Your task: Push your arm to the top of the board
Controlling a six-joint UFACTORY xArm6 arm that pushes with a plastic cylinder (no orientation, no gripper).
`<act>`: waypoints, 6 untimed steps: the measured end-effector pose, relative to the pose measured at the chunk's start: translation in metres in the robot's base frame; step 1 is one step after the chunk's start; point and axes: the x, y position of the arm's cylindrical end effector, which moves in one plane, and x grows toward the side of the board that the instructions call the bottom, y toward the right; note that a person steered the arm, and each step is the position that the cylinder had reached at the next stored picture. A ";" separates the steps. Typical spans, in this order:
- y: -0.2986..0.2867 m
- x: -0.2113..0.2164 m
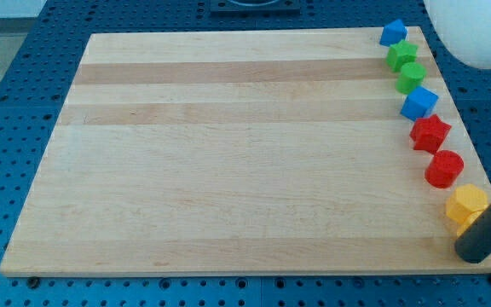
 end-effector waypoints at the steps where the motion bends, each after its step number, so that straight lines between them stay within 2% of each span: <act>1: -0.003 0.000; 3: -0.090 -0.014; 6: -0.117 -0.188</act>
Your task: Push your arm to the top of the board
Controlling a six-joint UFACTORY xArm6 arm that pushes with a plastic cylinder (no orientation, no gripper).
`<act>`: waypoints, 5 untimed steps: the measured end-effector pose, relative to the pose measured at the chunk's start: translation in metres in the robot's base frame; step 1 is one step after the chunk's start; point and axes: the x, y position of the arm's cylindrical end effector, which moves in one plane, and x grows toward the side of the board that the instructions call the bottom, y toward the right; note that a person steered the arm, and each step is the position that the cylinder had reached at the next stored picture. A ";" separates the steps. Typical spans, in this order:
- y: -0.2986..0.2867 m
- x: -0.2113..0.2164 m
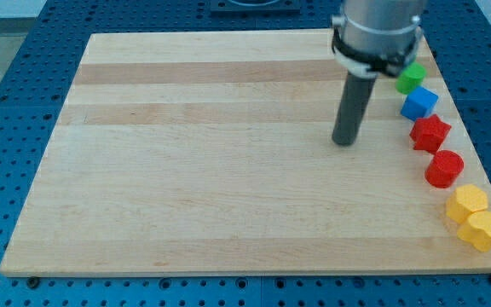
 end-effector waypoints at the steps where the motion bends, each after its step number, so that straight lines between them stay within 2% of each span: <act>1: 0.000 -0.063; 3: 0.000 -0.162; 5: 0.004 -0.227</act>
